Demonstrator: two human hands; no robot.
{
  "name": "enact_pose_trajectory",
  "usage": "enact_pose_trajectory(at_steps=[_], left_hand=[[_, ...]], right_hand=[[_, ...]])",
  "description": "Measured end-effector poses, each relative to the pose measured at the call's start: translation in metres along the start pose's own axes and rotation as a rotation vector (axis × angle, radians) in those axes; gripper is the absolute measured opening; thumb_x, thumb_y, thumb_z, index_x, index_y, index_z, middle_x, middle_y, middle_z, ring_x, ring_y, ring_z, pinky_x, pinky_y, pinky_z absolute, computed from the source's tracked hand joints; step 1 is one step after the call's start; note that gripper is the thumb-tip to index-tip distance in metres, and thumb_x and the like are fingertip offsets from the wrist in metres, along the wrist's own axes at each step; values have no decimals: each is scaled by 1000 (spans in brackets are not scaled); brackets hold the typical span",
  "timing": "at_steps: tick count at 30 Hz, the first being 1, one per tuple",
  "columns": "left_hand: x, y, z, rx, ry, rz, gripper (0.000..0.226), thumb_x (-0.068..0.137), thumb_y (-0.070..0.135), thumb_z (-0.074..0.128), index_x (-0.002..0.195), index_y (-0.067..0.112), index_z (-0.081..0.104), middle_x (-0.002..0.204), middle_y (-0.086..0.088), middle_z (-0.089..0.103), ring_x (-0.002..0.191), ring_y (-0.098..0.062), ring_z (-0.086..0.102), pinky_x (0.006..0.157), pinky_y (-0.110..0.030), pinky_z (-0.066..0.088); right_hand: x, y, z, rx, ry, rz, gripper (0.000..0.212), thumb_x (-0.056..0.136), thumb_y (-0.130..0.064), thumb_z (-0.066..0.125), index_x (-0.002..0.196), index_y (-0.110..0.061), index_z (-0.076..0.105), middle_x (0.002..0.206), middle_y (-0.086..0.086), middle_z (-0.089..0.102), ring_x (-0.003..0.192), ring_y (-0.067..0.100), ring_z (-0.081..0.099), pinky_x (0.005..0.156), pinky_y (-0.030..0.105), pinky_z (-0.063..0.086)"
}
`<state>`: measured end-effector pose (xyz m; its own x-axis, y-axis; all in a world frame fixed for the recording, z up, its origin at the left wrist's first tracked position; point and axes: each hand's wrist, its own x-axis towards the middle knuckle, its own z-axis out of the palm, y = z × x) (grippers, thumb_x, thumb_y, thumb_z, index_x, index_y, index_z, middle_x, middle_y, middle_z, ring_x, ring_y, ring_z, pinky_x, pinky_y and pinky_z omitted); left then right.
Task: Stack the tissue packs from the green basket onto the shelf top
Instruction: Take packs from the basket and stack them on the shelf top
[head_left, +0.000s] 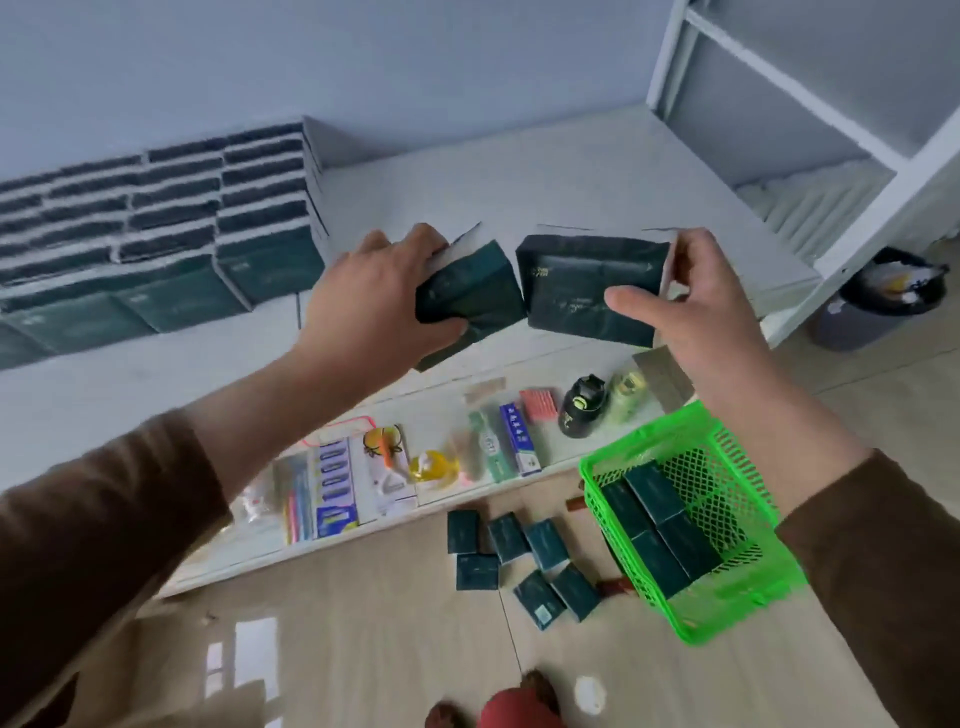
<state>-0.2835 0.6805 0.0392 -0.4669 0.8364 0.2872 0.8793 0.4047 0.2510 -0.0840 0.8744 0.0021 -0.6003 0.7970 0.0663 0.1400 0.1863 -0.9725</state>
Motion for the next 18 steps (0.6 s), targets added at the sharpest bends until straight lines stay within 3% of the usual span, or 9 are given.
enact_pose_trajectory(at_steps=[2, 4, 6, 9, 14, 18], left_hand=[[23, -29, -8, 30, 10, 17, 55, 75, 44, 77, 118, 22, 52, 84, 6, 44, 88, -25, 48, 75, -37, 39], [51, -59, -10, 35, -9, 13, 57, 74, 43, 78, 120, 22, 51, 87, 6, 46, 92, -26, 48, 76, -36, 35], [83, -90, -7, 48, -54, 5, 59, 75, 44, 77, 123, 23, 50, 102, 2, 55, 105, -27, 48, 80, -38, 38], [136, -136, 2, 25, -96, -17, 63, 76, 44, 78, 129, 25, 48, 118, -5, 53, 115, -29, 44, 86, -43, 44], [243, -200, 29, 26, -79, -24, 56, 76, 33, 78, 123, 24, 49, 112, -5, 59, 105, -26, 49, 74, -38, 39], [302, -244, 53, 138, -182, -48, 56, 76, 26, 79, 122, 21, 49, 107, -6, 63, 89, -25, 50, 70, -39, 44]], right_hand=[[26, -15, 25, -3, -7, -28, 57, 68, -26, 82, 111, -5, 51, 118, 25, 58, 102, 23, 61, 98, 47, 49], [53, -23, 47, -10, -13, -31, 54, 69, -27, 82, 112, -12, 54, 119, 18, 62, 109, 27, 61, 96, 44, 51], [82, -24, 67, 10, -26, -30, 48, 70, -26, 83, 110, -22, 56, 119, 12, 65, 112, 27, 62, 93, 43, 54], [134, -20, 97, 33, -26, -31, 46, 70, -25, 83, 106, -28, 55, 118, 10, 67, 108, 24, 67, 94, 47, 56], [236, 3, 141, 38, 80, -21, 59, 64, -30, 85, 113, -22, 53, 120, 10, 66, 108, 23, 67, 96, 45, 55], [311, 21, 170, 31, 50, 1, 64, 66, -25, 86, 117, -17, 48, 127, 8, 62, 115, 19, 63, 102, 41, 52]])
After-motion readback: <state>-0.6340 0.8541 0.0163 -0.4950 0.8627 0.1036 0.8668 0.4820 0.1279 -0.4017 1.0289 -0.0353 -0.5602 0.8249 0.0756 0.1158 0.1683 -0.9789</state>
